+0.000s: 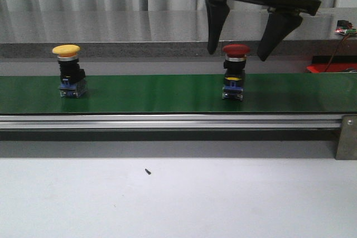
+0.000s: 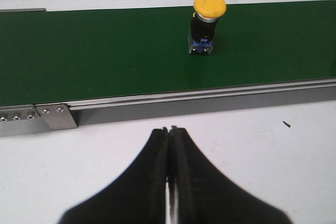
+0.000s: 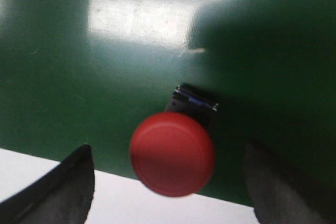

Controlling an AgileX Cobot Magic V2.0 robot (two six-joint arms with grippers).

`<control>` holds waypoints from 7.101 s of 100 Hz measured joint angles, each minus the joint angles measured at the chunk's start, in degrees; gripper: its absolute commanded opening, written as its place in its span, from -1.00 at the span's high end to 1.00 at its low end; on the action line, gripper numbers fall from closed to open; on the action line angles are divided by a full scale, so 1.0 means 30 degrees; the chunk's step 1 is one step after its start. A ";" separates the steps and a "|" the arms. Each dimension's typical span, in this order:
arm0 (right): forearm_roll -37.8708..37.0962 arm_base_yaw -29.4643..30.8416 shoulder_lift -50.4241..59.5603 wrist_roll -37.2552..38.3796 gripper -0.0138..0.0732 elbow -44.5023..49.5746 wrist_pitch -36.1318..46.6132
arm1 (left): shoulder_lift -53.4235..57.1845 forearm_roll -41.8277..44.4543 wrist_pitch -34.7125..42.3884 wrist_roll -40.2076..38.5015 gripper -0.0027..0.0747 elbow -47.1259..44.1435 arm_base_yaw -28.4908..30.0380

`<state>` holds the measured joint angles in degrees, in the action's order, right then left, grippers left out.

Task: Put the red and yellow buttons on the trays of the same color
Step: 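Lower the right gripper onto the red button at the belt end, then carry the red button to the red tray and open the right gripper, then return the right gripper to the belt and grasp the yellow button, then place the yellow button on the yellow tray and open the right gripper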

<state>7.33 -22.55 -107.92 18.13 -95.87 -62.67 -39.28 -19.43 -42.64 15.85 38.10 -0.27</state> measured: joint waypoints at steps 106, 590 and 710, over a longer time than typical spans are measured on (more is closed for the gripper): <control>-0.0693 0.8839 0.1531 -0.8749 0.24 -0.0082 -0.0757 | 0.0000 0.0000 0.0000 -0.0035 0.98 0.0000 -0.0043; -0.2049 0.5701 0.4884 -0.2562 0.31 0.3566 -0.0769 | 0.0000 0.0000 0.0000 -0.0070 0.98 0.0000 -0.0043; -0.2181 1.2870 0.9468 -0.3867 0.31 1.5603 0.5950 | 0.0000 0.0000 0.0000 -0.0070 0.98 0.0000 -0.0043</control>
<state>0.79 16.06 -79.52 6.53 -49.06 -44.82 -39.28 -19.43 -42.64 15.63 38.10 -0.39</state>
